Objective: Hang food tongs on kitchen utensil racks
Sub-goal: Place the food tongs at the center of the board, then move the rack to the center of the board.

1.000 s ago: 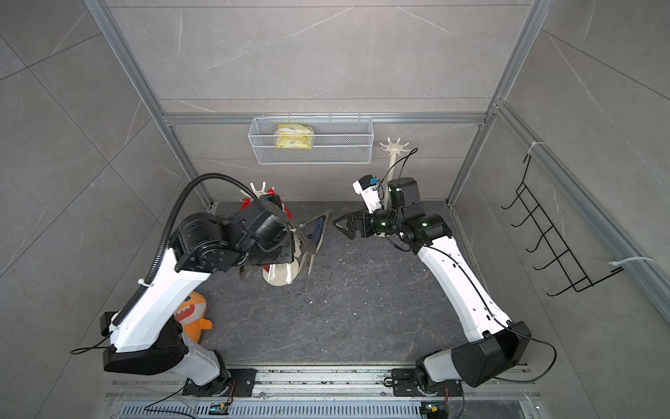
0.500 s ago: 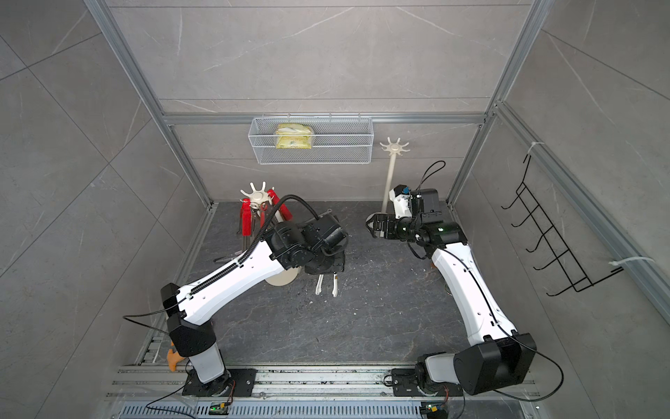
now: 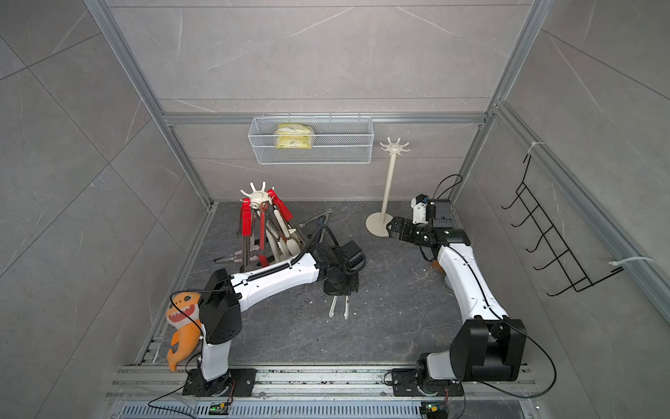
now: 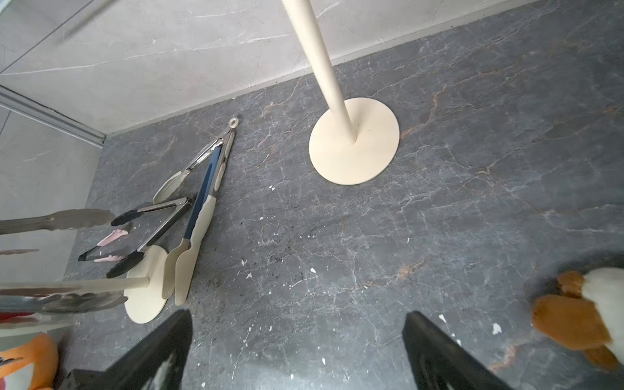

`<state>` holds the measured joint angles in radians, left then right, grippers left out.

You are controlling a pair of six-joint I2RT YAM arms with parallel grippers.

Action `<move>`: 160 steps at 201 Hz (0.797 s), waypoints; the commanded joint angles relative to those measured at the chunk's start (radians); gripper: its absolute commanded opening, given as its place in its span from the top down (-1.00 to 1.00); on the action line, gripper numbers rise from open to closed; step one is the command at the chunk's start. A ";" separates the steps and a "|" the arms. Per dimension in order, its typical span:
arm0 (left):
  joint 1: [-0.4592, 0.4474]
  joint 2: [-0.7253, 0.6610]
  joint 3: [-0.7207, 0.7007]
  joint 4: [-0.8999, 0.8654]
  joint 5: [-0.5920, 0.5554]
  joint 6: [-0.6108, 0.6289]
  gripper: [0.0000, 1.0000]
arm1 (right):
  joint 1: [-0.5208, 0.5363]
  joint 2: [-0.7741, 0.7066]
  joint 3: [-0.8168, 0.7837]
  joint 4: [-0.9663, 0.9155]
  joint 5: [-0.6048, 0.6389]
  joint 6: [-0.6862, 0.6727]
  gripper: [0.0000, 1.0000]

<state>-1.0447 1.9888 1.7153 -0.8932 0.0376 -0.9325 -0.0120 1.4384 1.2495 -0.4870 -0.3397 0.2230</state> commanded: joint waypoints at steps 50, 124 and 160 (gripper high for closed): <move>0.013 0.000 -0.095 0.138 0.036 -0.008 1.00 | -0.001 0.183 -0.018 0.490 -0.018 -0.027 -0.83; 0.012 -0.070 -0.176 0.228 -0.022 0.026 1.00 | 0.001 0.432 0.133 0.789 -0.054 -0.016 -0.52; 0.009 -0.125 -0.222 0.280 -0.065 0.052 1.00 | 0.006 0.496 0.192 0.823 -0.081 -0.047 -0.46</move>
<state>-1.0363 1.9518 1.5024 -0.6670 0.0200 -0.9195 -0.0116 1.8980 1.3865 0.2546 -0.3882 0.2058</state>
